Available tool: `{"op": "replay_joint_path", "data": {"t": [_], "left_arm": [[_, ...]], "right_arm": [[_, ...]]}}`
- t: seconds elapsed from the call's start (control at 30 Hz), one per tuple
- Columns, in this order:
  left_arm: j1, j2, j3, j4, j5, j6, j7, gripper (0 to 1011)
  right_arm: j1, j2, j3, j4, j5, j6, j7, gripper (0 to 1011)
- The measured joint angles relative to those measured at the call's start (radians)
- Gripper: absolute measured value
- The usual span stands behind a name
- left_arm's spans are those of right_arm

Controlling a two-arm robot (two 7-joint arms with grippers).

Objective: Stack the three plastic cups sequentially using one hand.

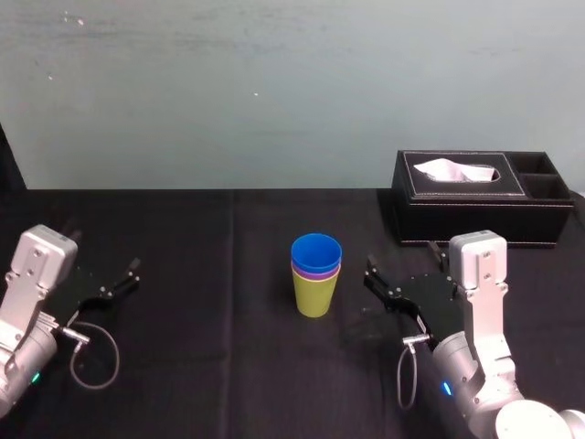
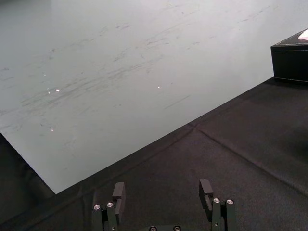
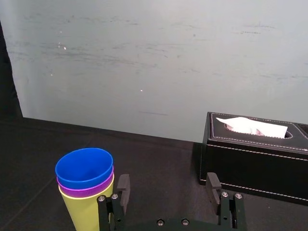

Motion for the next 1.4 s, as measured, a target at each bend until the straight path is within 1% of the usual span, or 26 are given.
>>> {"op": "replay_joint_path", "data": {"t": [1.4], "left_arm": [[0.000,0.000,0.000,0.000,0.000,0.000,0.000,1000]], "right_arm": [[-0.001,0.004,-0.002,-0.005,0.000,0.000,-0.001,1002]]}}
